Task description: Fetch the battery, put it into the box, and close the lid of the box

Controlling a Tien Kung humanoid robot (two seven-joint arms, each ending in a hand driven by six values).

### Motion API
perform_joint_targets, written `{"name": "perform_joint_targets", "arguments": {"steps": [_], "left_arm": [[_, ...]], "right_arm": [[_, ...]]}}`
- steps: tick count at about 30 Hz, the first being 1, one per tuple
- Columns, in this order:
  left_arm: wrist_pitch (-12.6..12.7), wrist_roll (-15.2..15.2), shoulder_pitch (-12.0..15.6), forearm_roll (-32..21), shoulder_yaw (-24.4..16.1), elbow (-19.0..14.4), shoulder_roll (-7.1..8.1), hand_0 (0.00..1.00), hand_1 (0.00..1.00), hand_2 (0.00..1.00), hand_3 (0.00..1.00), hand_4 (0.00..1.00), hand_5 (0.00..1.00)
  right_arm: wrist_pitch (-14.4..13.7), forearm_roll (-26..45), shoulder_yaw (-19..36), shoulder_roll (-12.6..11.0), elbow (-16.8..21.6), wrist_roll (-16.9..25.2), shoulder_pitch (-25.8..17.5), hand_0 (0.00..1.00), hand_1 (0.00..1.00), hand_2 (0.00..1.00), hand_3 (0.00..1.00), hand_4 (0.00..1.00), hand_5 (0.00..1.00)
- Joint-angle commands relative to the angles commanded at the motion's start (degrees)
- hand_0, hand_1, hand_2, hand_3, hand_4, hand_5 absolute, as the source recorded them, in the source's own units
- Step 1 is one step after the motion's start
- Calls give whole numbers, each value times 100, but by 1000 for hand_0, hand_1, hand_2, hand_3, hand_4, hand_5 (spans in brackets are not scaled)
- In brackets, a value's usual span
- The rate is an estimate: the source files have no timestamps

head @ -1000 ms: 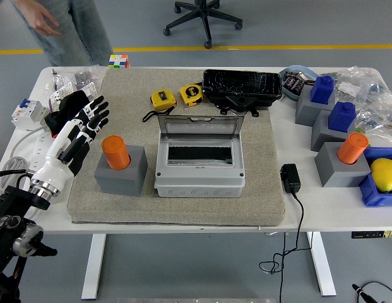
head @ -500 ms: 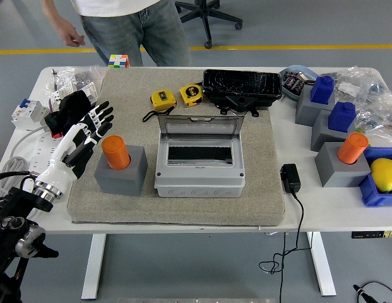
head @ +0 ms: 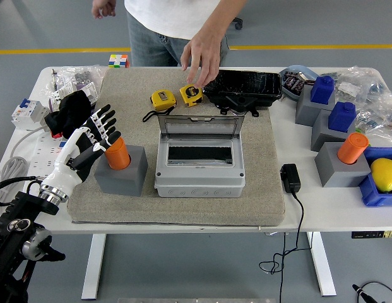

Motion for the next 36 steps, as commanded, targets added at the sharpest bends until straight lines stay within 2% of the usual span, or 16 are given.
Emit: {"name": "perform_joint_targets", "arguments": {"steps": [2, 7, 8, 13, 14, 19, 20, 28, 36], "left_arm": [[5, 1, 4, -5, 9, 5, -13, 994, 998, 998, 998, 998, 673], [-18, 10, 23, -118, 57, 18, -54, 994, 998, 998, 998, 998, 673], [-16, 12, 25, -131, 65, 20, -60, 998, 998, 998, 998, 998, 834], [8, 9, 51, -169, 118, 13, -79, 998, 998, 998, 998, 998, 834], [9, 10, 62, -168, 131, 6, -84, 998, 998, 998, 998, 998, 882], [41, 26, 94, -188, 196, -24, -101, 998, 998, 998, 998, 998, 882], [46, 25, 96, -189, 206, -29, -102, 998, 998, 998, 998, 998, 952], [103, 2, 111, -151, 267, -7, -101, 998, 998, 998, 998, 998, 941], [278, -112, 60, -81, 258, 165, -73, 998, 998, 996, 998, 998, 950]], "right_arm": [[0, -2, 0, 0, 0, 0, -1, 876, 844, 822, 849, 998, 998], [-3, 22, -17, -1, 0, 8, 12, 876, 844, 822, 849, 998, 998], [-2, 14, -10, 0, 0, 8, 14, 876, 844, 822, 849, 998, 998], [-3, 6, -1, 3, 0, 6, 11, 876, 844, 822, 849, 998, 998], [-2, 6, -2, 4, 0, 6, 11, 875, 845, 822, 849, 998, 998], [-4, 3, -2, 1, 0, 6, 8, 875, 845, 822, 849, 998, 998], [-4, 2, -2, 0, 0, 6, 9, 875, 845, 822, 849, 998, 998], [-2, -1, -14, -7, 0, 2, 9, 875, 844, 822, 849, 998, 998], [1, 64, -97, 7, 0, 7, 3, 873, 845, 822, 849, 998, 998]]}}
